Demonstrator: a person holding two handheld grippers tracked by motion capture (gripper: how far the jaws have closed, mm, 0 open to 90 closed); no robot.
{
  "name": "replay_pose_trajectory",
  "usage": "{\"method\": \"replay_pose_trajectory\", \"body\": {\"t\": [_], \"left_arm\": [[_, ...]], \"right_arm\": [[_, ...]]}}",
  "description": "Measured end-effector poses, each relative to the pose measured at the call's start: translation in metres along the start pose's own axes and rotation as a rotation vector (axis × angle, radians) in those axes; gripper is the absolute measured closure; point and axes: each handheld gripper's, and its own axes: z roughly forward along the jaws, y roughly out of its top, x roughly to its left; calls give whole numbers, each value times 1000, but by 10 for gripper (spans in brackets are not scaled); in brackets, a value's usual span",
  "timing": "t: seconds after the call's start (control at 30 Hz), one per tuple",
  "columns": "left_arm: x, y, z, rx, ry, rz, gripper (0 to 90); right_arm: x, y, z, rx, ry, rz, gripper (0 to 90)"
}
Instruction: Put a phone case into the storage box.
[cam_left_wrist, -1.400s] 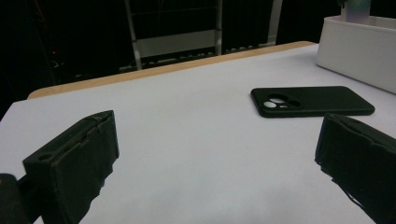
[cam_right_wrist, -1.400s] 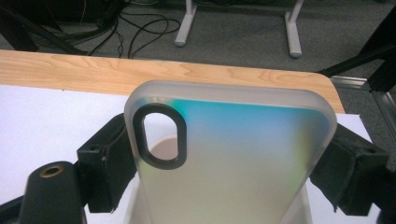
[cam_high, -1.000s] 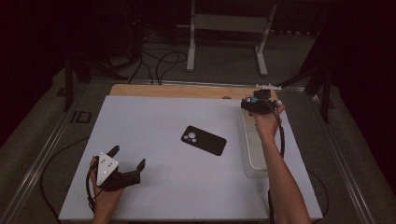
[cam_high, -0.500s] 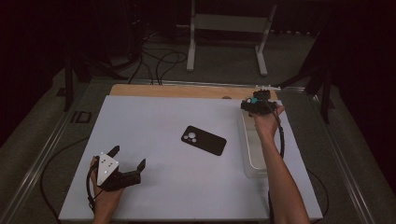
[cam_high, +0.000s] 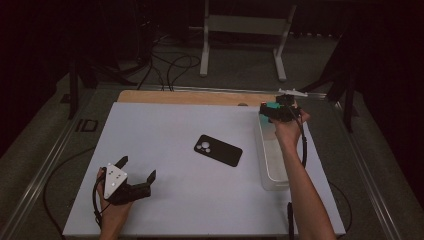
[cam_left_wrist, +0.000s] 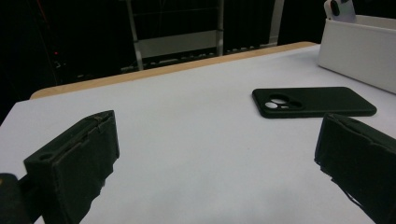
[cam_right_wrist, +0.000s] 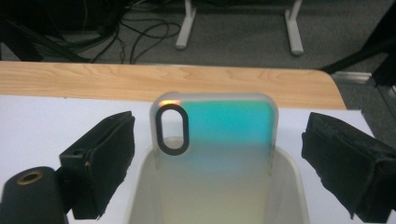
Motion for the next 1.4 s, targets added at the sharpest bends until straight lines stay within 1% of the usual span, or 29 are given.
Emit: {"method": "replay_pose_trajectory", "body": {"t": [0.07, 0.13, 0.3, 0.33, 0.37, 0.47, 0.57, 0.67, 0.73, 0.77, 0.8, 0.83, 0.87, 0.97, 1.03, 1.1, 1.17, 1.33, 1.37, 1.4], "left_arm": [[0, 0, 0, 2, -2, -1, 6], [0, 0, 1, 6, -3, 0, 6], [-1, 0, 1, 9, -4, 1, 5], [-1, 0, 1, 9, -4, 1, 5], [-1, 0, 1, 9, -4, 1, 5], [1, 0, 1, 15, -1, -3, 5], [2, 0, 1, 29, 1, -5, 5], [2, 0, 2, 33, -1, -8, 5], [2, -1, 2, 38, -6, -7, 5], [2, -1, 2, 38, -6, -7, 5], [2, 0, 3, 44, -9, -8, 5], [3, 0, 3, 49, -13, -9, 5], [4, 0, 3, 50, -16, -12, 5], [5, 1, 2, 55, -27, -12, 5], [6, 1, 1, 54, -31, -18, 5], [7, 2, 1, 49, -34, -20, 5], [8, 3, 0, 44, -31, -26, 5], [10, 3, -1, 38, -27, -32, 5], [10, 3, -1, 40, -27, -32, 5], [10, 3, -1, 39, -27, -33, 5]], "right_arm": [[-2, -1, -9, -21, 48, 27, 98], [-2, -3, -15, -29, 72, 27, 98], [2, -11, -31, -43, 127, -36, 99], [2, -11, -31, -43, 127, -36, 99], [7, -14, -39, -51, 146, -62, 99], [13, -20, -52, -68, 192, -95, 109], [21, -28, -66, -87, 224, -129, 110], [27, -35, -77, -103, 257, -158, 110], [31, -40, -85, -119, 269, -177, 110], [31, -40, -85, -119, 269, -177, 110], [33, -43, -89, -126, 277, -181, 109], [34, -47, -93, -144, 285, -179, 110], [36, -52, -99, -159, 300, -170, 110], [37, -65, -110, -184, 339, -162, 110], [38, -74, -116, -197, 344, -157, 110], [39, -82, -122, -228, 339, -158, 110], [39, -91, -128, -245, 344, -167, 110], [35, -116, -139, -296, 355, -170, 111], [34, -121, -140, -298, 364, -179, 111], [33, -126, -141, -302, 362, -192, 111]]}}
